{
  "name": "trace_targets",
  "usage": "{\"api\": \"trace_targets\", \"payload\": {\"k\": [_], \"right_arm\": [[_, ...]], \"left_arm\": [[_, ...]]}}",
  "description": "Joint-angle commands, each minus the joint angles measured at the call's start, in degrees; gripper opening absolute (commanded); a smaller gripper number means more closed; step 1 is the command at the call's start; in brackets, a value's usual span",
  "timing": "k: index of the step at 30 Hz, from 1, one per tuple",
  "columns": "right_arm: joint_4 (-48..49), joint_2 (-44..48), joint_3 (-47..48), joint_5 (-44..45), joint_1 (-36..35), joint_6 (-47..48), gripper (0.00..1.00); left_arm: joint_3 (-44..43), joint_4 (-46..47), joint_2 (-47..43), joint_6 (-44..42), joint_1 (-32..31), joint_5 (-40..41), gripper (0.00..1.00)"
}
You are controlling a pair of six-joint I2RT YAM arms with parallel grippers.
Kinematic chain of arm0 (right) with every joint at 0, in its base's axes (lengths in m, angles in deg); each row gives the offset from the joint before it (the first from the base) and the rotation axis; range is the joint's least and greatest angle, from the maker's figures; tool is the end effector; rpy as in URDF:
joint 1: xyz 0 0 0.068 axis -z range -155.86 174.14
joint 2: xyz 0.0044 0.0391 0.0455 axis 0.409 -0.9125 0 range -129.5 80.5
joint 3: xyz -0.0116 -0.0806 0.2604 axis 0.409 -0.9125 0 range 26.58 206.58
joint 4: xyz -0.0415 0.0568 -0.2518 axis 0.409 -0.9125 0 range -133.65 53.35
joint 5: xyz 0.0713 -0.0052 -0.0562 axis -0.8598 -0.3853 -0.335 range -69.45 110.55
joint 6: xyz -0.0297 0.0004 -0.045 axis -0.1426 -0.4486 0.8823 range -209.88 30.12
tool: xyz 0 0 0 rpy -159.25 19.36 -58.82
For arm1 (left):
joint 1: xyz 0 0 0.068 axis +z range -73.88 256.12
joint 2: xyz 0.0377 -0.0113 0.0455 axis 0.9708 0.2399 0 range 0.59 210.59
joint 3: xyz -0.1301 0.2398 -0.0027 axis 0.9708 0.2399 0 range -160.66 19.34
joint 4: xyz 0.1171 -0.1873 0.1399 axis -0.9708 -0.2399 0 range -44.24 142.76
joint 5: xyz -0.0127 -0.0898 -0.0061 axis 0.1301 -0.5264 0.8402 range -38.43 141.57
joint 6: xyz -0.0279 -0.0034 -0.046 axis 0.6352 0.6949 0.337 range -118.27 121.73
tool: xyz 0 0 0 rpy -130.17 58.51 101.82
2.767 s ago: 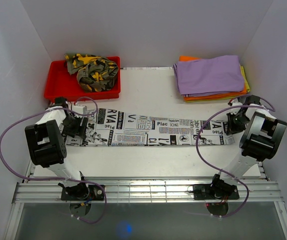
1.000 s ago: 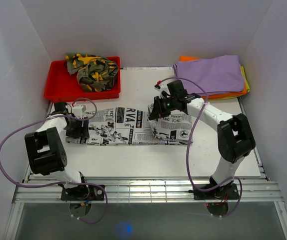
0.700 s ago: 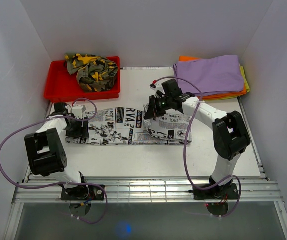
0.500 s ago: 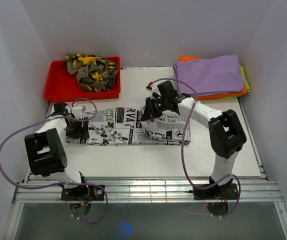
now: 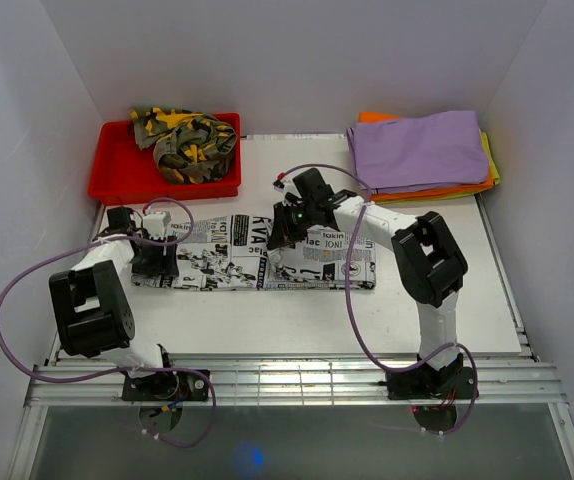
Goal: Fold and stack the trousers
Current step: Fold the trousers
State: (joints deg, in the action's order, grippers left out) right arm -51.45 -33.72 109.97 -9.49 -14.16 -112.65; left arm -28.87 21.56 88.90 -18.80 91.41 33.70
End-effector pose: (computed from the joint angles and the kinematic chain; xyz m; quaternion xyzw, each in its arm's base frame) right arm 0.3364 0.2884 0.2052 -0.2178 0.8729 0.3920 0.1922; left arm 0.2661 0.0614 0.1633 0.0698 0.9726 -0.0965 0.1998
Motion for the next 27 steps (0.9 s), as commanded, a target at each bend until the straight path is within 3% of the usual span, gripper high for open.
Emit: {"api": "trace_targets", "payload": {"k": [1, 3, 4, 6, 7, 9, 14, 19, 24, 27], "right_arm": [[3.03, -1.0, 3.35, -0.11, -1.6, -1.05, 0.08], [3.29, -1.71, 4.23, -0.1, -2.03, -1.23, 0.09], [3.38, -2.5, 4.41, -0.1, -2.12, -1.23, 0.15], [3.91, -3.12, 5.02, -0.71, -2.21, -1.58, 0.4], [4.26, -3.47, 5.2, -0.98, -2.3, -1.67, 0.62], [4.17, -3.47, 5.9, -1.33, -2.3, -1.41, 0.69], [3.82, 1.88, 5.82, -3.0, -1.34, 2.54, 0.78], [-2.05, 13.72, -2.33, -9.23, 3.93, 13.24, 0.75], [-17.58, 22.44, -13.59, -13.98, 15.43, 31.16, 0.76], [-22.62, 24.83, -19.4, -16.7, 22.2, 36.02, 0.74]], "left_arm": [[3.91, -2.29, 2.83, -0.38, 0.18, 0.03, 0.75], [4.0, -2.2, 2.83, -0.38, 0.18, 0.03, 0.75], [3.82, -2.2, 2.92, -0.38, 0.18, 0.03, 0.75], [3.56, -2.2, 2.92, -0.12, 0.18, -0.15, 0.75], [3.38, -2.28, 2.74, -0.12, 0.27, -0.67, 0.75], [2.42, -2.98, 1.87, -0.03, 0.18, -2.34, 0.75], [-1.62, -7.02, -2.87, 0.49, 0.18, -12.42, 0.76], [-9.0, -10.8, -9.81, 1.29, 0.18, -22.54, 0.76], [-12.35, -11.25, -13.34, 5.58, -1.04, -35.27, 0.77], [-12.27, -7.57, -14.13, 11.19, -3.93, -38.55, 0.78]]}}
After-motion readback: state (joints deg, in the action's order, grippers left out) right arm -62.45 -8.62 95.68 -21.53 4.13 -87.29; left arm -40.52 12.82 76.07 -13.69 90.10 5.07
